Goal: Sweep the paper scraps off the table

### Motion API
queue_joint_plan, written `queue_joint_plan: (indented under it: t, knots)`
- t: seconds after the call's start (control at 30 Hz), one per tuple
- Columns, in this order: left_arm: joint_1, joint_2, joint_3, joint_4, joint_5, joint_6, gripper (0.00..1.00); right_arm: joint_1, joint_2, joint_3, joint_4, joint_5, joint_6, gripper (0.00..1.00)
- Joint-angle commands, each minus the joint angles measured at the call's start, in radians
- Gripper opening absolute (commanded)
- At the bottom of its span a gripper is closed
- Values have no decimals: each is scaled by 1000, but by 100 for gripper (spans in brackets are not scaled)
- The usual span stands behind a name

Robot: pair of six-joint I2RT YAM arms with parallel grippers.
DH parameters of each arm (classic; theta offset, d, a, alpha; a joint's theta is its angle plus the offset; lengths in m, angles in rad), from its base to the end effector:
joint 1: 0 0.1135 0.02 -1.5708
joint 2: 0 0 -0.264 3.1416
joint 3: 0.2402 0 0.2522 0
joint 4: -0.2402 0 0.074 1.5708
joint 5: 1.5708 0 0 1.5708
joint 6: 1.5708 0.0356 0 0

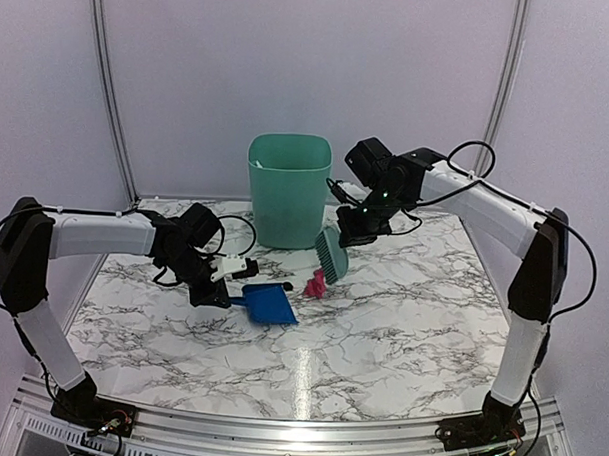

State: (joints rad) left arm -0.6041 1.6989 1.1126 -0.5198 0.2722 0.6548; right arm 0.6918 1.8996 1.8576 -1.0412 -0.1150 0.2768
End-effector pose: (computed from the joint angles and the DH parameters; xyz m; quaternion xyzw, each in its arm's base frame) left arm 0.2740 -0.2007 0.1930 0.5928 0.7610 -0.1262 0.2314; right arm 0.3083 0.2607 0.3164 -0.2132 0.9452 0.1616 0.1873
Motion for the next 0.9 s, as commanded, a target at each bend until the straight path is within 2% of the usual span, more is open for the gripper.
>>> queue_joint_plan:
  t: [0.0, 0.33, 0.6, 0.87]
  knots:
    - [-5, -15, -28, -45, -16, -23, 0, -35, 32, 78, -72, 137, 31, 0]
    - [-10, -13, -33, -40, -22, -44, 0, -15, 157, 159, -151, 169, 18, 0]
    - [-11, -15, -36, -39, -31, -57, 0, 2, 219, 175, -139, 126, -5, 0]
    - [-12, -11, -35, -27, -42, -58, 0, 19, 289, 205, -141, 14, -17, 0]
